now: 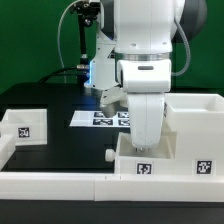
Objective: Assemble drawer
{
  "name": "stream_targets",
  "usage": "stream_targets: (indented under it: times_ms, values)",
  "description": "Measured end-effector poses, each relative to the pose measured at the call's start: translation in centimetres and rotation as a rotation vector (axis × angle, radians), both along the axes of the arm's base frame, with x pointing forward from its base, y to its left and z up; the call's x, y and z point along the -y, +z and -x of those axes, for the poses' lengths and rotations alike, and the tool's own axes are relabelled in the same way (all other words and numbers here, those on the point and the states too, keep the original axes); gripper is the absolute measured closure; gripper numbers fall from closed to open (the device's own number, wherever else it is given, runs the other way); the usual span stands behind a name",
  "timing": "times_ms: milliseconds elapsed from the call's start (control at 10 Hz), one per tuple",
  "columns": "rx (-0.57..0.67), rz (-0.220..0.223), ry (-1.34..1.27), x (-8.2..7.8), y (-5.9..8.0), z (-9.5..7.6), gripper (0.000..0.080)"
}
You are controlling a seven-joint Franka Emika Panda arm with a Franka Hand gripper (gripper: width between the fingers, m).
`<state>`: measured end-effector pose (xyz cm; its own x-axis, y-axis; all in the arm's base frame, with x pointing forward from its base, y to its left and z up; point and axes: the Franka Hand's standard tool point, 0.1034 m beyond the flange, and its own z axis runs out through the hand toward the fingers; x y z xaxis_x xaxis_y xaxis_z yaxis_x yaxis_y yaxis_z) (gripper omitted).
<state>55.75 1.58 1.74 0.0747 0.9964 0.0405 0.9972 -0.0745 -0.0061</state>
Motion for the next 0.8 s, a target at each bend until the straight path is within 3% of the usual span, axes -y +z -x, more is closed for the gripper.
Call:
stream_targets:
  times_ms: [800]
  values:
    - [0.008,-0.003,0.039,-0.12,-0.38,0.60,0.0765]
